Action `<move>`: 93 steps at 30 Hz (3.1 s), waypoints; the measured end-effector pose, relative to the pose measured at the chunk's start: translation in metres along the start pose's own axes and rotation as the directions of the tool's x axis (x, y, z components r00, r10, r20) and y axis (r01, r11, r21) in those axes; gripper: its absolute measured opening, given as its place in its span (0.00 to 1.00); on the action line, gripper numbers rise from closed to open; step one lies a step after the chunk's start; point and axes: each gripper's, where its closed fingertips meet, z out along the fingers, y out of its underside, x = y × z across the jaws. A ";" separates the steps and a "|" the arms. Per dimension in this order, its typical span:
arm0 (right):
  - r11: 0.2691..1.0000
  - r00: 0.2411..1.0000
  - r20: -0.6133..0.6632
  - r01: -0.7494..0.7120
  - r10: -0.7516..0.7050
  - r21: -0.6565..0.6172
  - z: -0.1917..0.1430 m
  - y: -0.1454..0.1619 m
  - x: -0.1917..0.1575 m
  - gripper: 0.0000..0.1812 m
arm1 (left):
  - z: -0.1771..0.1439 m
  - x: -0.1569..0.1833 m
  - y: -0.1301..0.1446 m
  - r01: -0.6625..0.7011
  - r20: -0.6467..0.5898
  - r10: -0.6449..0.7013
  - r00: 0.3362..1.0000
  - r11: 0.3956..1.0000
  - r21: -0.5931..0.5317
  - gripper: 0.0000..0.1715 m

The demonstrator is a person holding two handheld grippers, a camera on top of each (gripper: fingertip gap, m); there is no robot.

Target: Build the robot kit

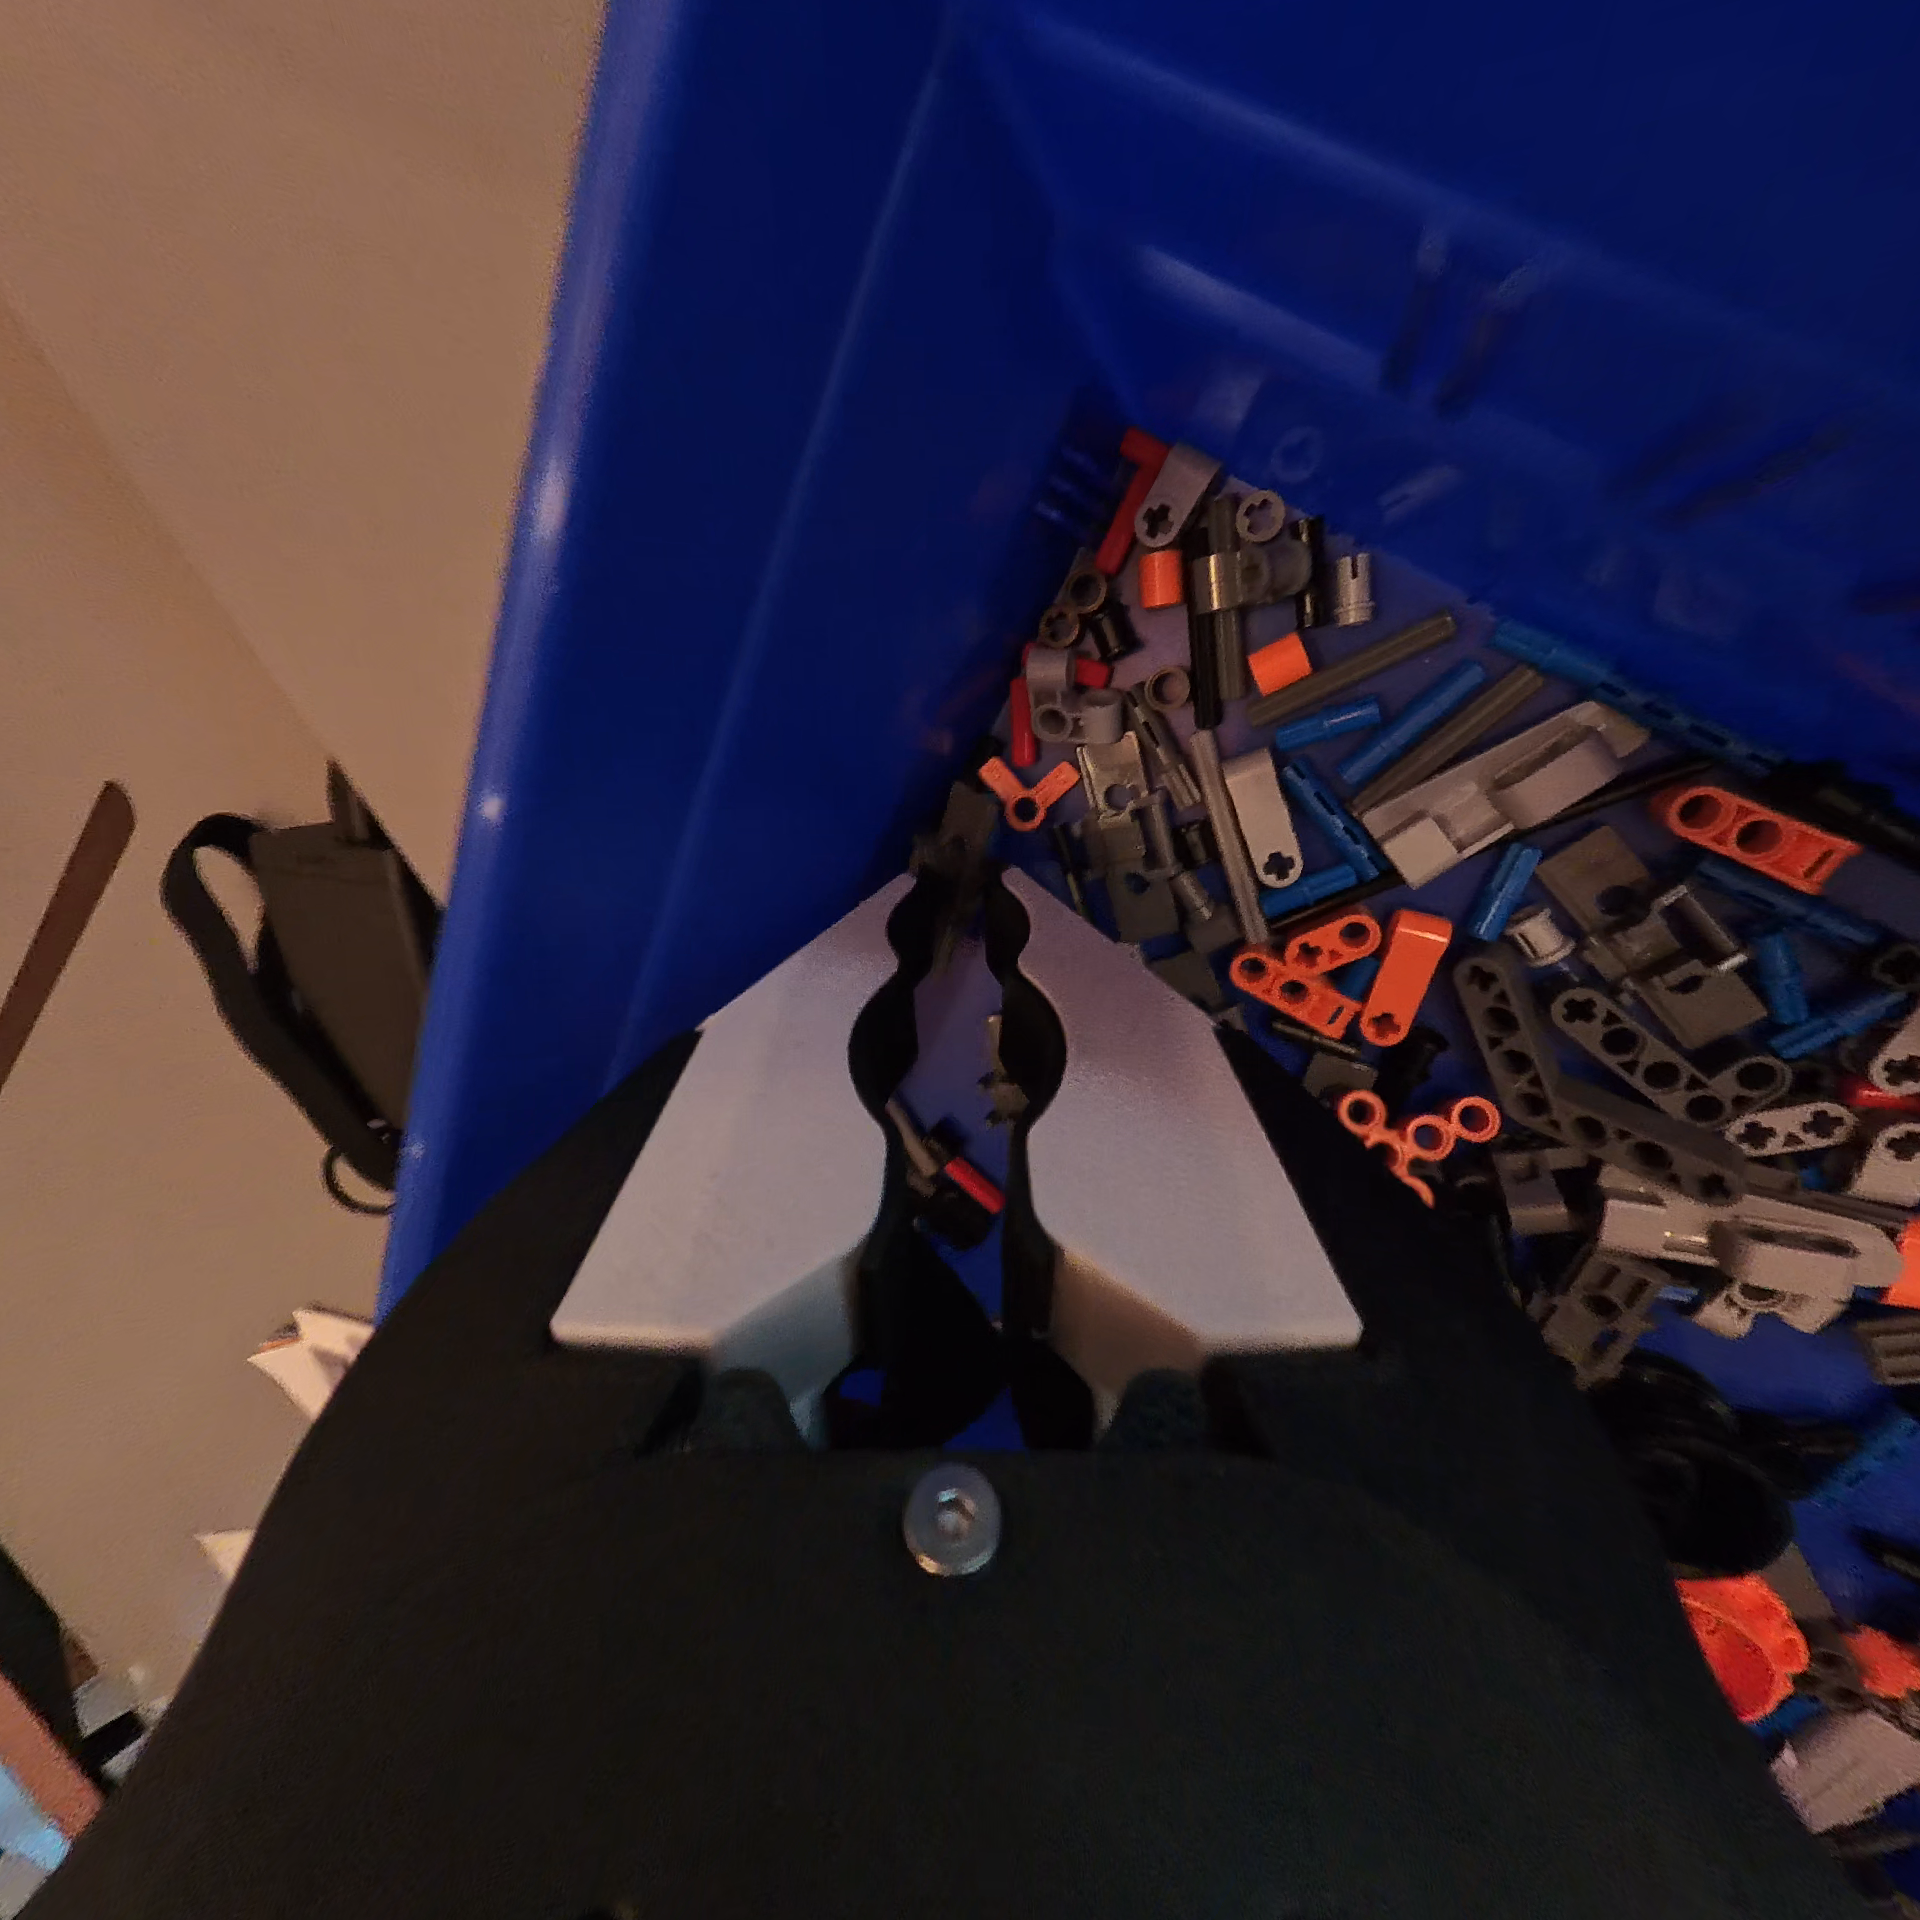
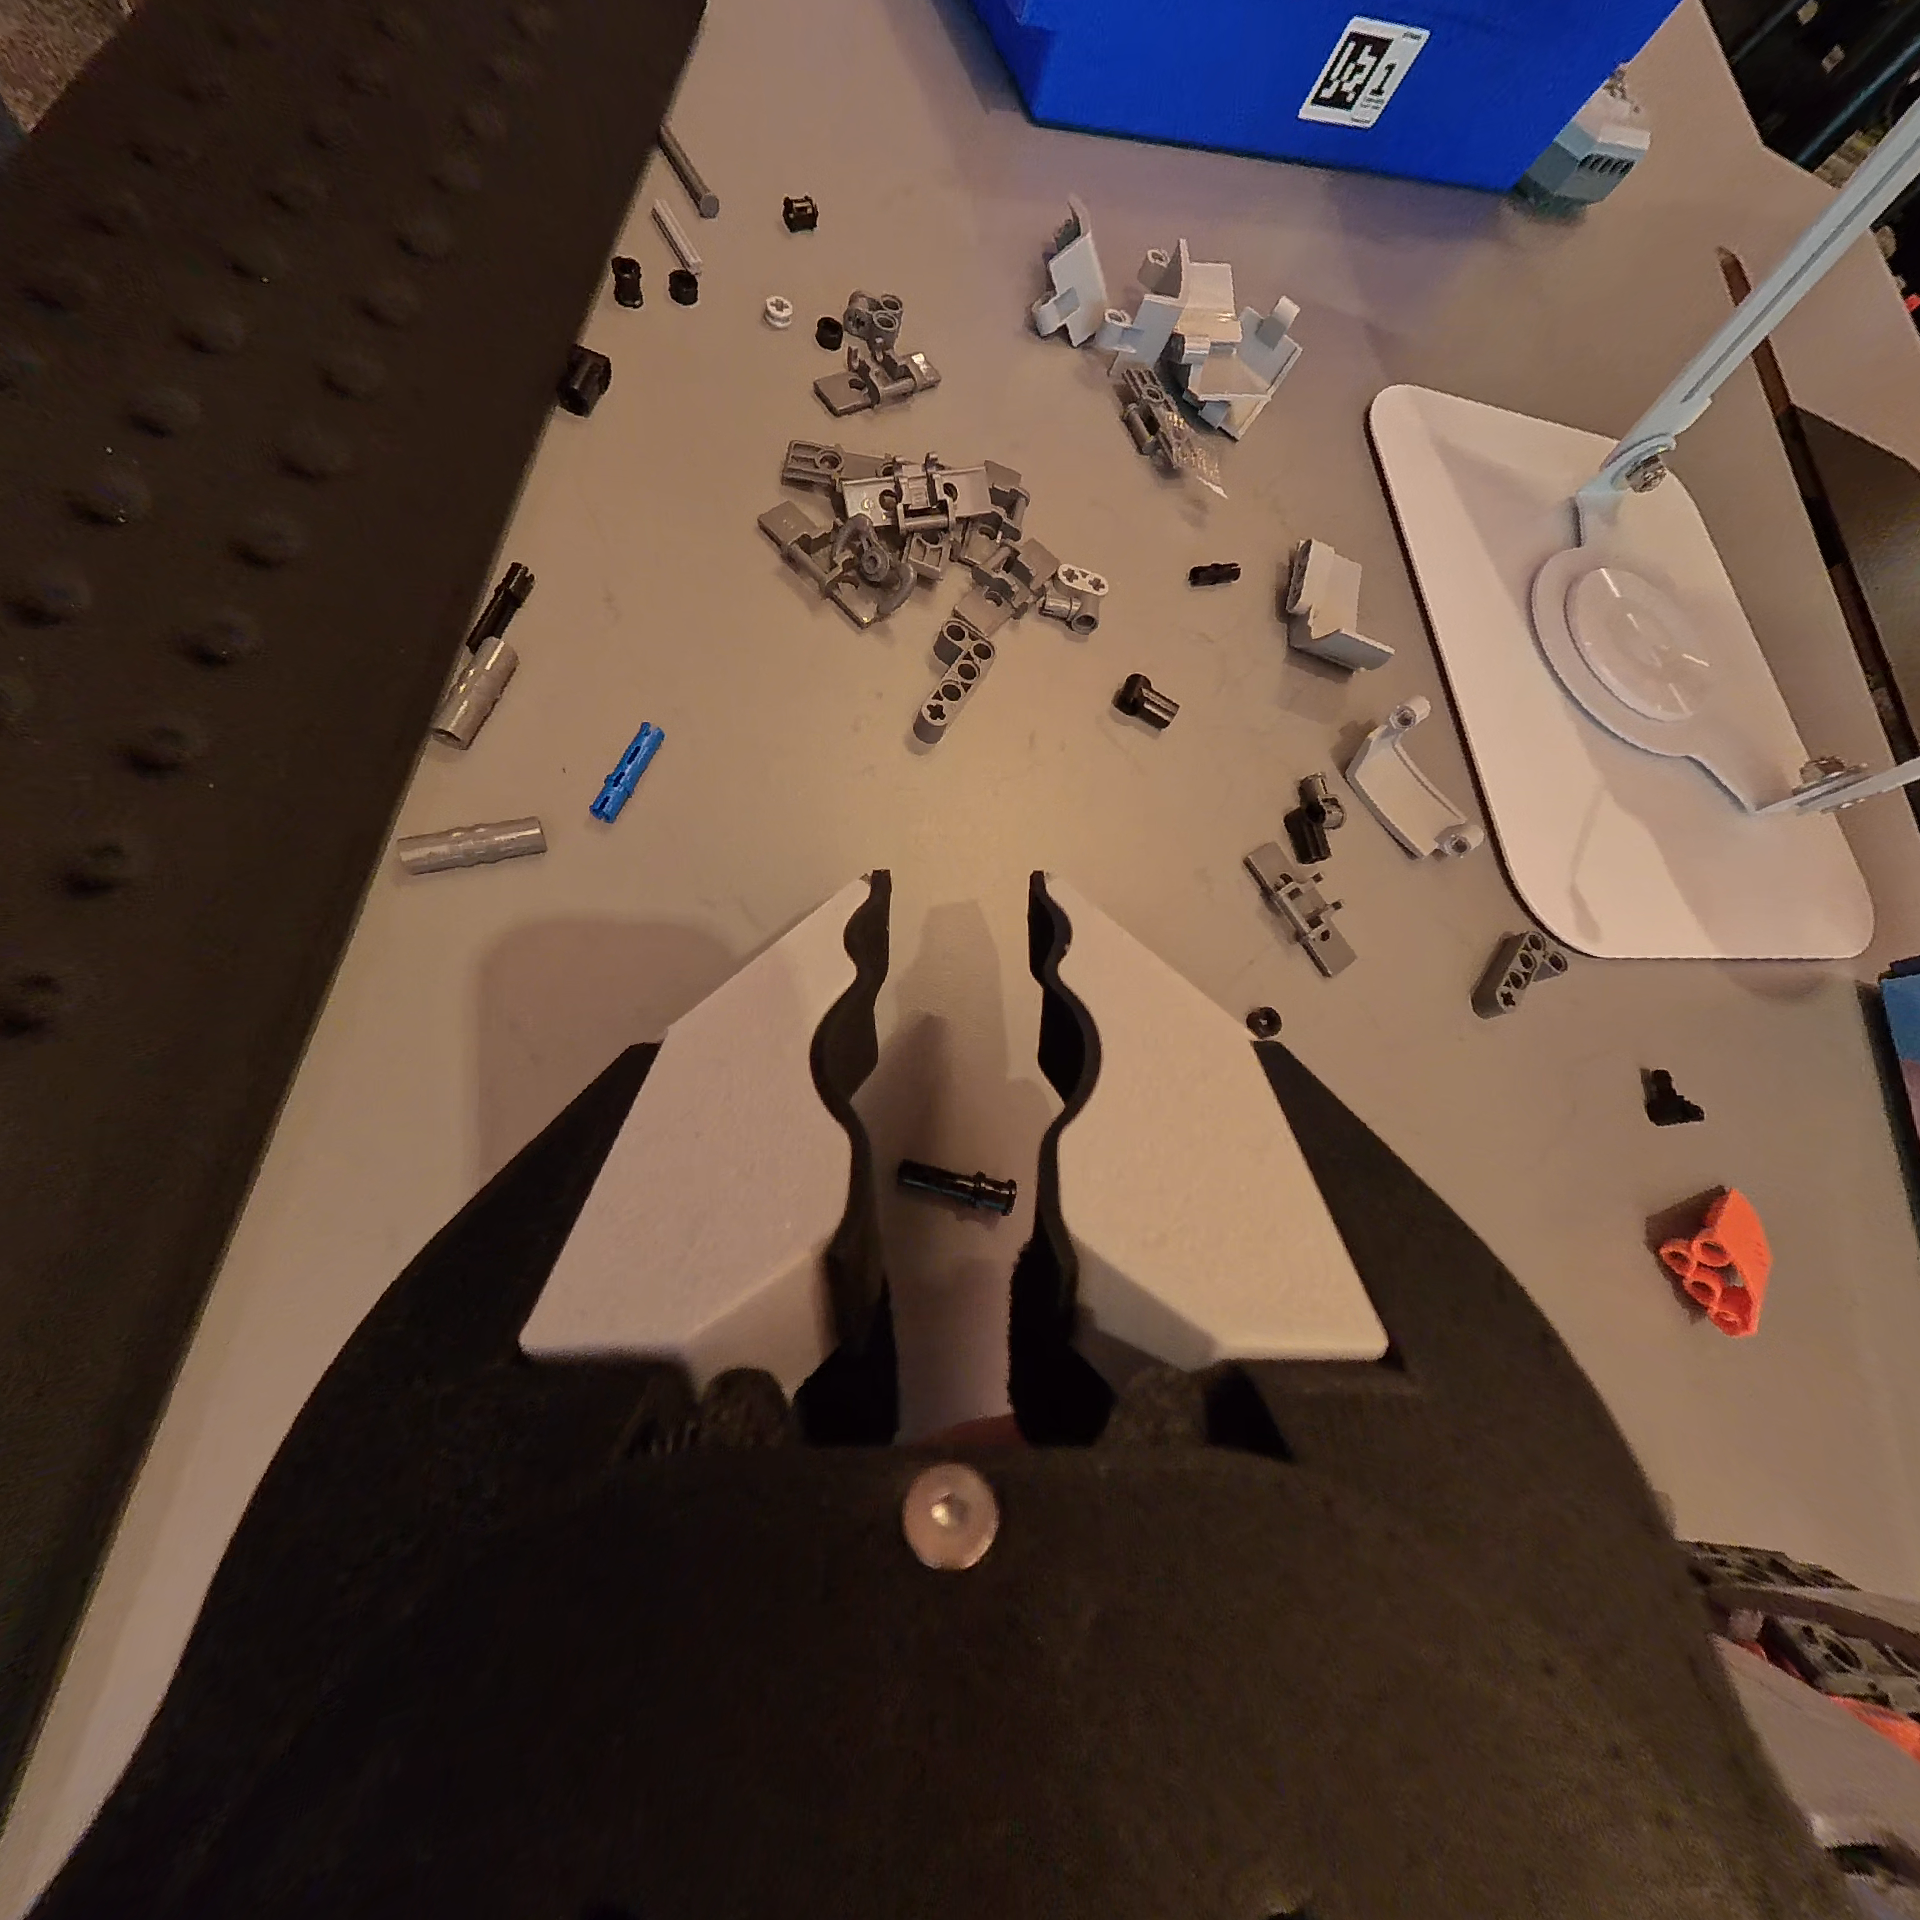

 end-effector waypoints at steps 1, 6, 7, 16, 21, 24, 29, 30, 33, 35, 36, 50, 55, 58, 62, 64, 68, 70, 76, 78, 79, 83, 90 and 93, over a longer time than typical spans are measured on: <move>1.000 1.000 -0.001 0.001 -0.001 0.000 0.000 0.000 0.000 0.13 | -0.006 -0.002 0.000 -0.003 0.018 0.003 1.000 1.000 0.005 0.05; 1.000 1.000 -0.005 0.002 -0.002 0.002 -0.001 -0.001 0.000 0.13 | -0.080 0.014 -0.029 -0.011 0.012 0.009 1.000 0.983 0.185 0.05; 1.000 1.000 -0.005 0.002 -0.002 0.002 -0.001 -0.001 0.001 0.13 | -0.104 0.025 -0.040 -0.025 -0.003 0.026 1.000 0.971 0.236 0.04; 1.000 1.000 0.000 0.002 -0.002 -0.006 0.001 0.000 -0.001 0.13 | -0.220 0.250 -0.113 -0.475 0.024 0.523 0.852 0.754 0.454 0.04; 1.000 1.000 -0.003 0.010 -0.010 -0.003 0.000 -0.002 -0.001 0.13 | -0.174 0.369 -0.111 -0.596 -0.079 0.701 0.708 0.654 0.466 0.04; 1.000 1.000 -0.001 0.014 -0.014 0.002 -0.001 -0.003 -0.002 0.13 | -0.155 0.391 -0.110 -0.605 -0.111 0.721 0.684 0.646 0.466 0.04; 1.000 1.000 0.001 0.023 -0.023 0.011 -0.003 -0.007 -0.004 0.13 | -0.142 0.391 -0.101 -0.638 -0.115 0.738 0.665 0.641 0.426 0.18; 1.000 1.000 0.001 0.024 -0.024 0.012 -0.004 -0.007 -0.004 0.13 | -0.147 0.385 -0.099 -0.631 -0.128 0.735 0.666 0.646 0.430 0.18; 1.000 1.000 -0.004 0.023 -0.023 0.017 -0.006 -0.007 -0.004 0.13 | -0.188 0.349 -0.093 -0.575 -0.154 0.705 0.692 0.668 0.472 0.14; 1.000 1.000 -0.006 0.022 -0.022 0.019 -0.006 -0.007 -0.003 0.13 | -0.215 0.292 -0.096 -0.529 -0.074 0.627 0.776 0.709 0.467 0.10; 1.000 1.000 -0.005 0.021 -0.021 0.020 -0.006 -0.007 -0.003 0.13 | -0.222 0.255 -0.094 -0.509 -0.026 0.575 0.818 0.743 0.434 0.11; 1.000 1.000 0.007 0.010 -0.010 0.003 -0.002 -0.002 -0.004 0.13 | -0.039 0.011 0.039 -0.110 -0.049 0.104 0.993 0.984 -0.143 0.12; 1.000 1.000 0.014 0.000 0.000 -0.006 0.000 0.003 -0.004 0.13 | -0.022 0.008 0.048 -0.123 -0.075 0.110 0.991 0.971 -0.203 0.11; 1.000 1.000 0.014 -0.003 0.003 -0.008 0.001 0.004 -0.003 0.13 | -0.013 0.010 0.050 -0.117 -0.106 0.096 0.990 0.970 -0.213 0.12; 1.000 1.000 0.015 -0.006 0.007 -0.011 0.001 0.005 -0.003 0.13 | -0.003 0.013 0.051 -0.112 -0.122 0.086 0.989 0.968 -0.225 0.05; 1.000 1.000 0.016 -0.007 0.007 -0.011 0.001 0.005 -0.003 0.13 | -0.004 0.015 0.050 -0.112 -0.132 0.084 0.988 0.969 -0.220 0.05; 1.000 1.000 0.016 -0.007 0.007 -0.009 0.000 0.005 -0.003 0.13 | -0.019 0.016 0.048 -0.130 -0.111 0.108 0.988 0.969 -0.208 0.05; 1.000 1.000 0.014 -0.009 0.009 -0.008 0.000 0.005 -0.002 0.13 | -0.052 0.023 0.031 -0.127 -0.098 0.115 0.988 0.984 -0.128 0.05; 1.000 1.000 0.021 -0.017 0.017 -0.018 0.003 0.008 -0.002 0.13 | -0.194 0.145 -0.065 -0.381 -0.115 0.429 0.896 0.874 0.301 0.04; 1.000 1.000 0.020 -0.016 0.017 -0.021 0.003 0.009 -0.002 0.13 | -0.212 0.210 -0.086 -0.478 -0.119 0.555 0.824 0.792 0.380 0.04; 1.000 1.000 0.018 -0.016 0.016 -0.021 0.003 0.009 -0.002 0.13 | -0.213 0.245 -0.091 -0.522 -0.140 0.613 0.778 0.753 0.401 0.04; 1.000 1.000 0.013 -0.010 0.011 -0.017 0.001 0.007 -0.002 0.13 | -0.188 0.353 -0.095 -0.618 -0.202 0.752 0.628 0.639 0.457 0.04; 1.000 1.000 0.026 0.013 -0.013 -0.003 0.000 0.000 -0.008 0.13 | -0.148 0.410 -0.099 -0.592 -0.222 0.755 0.617 0.631 0.502 0.11; 1.000 0.999 0.029 0.013 -0.013 -0.002 0.000 0.001 -0.009 0.13 | -0.149 0.405 -0.102 -0.587 -0.186 0.743 0.643 0.634 0.504 0.20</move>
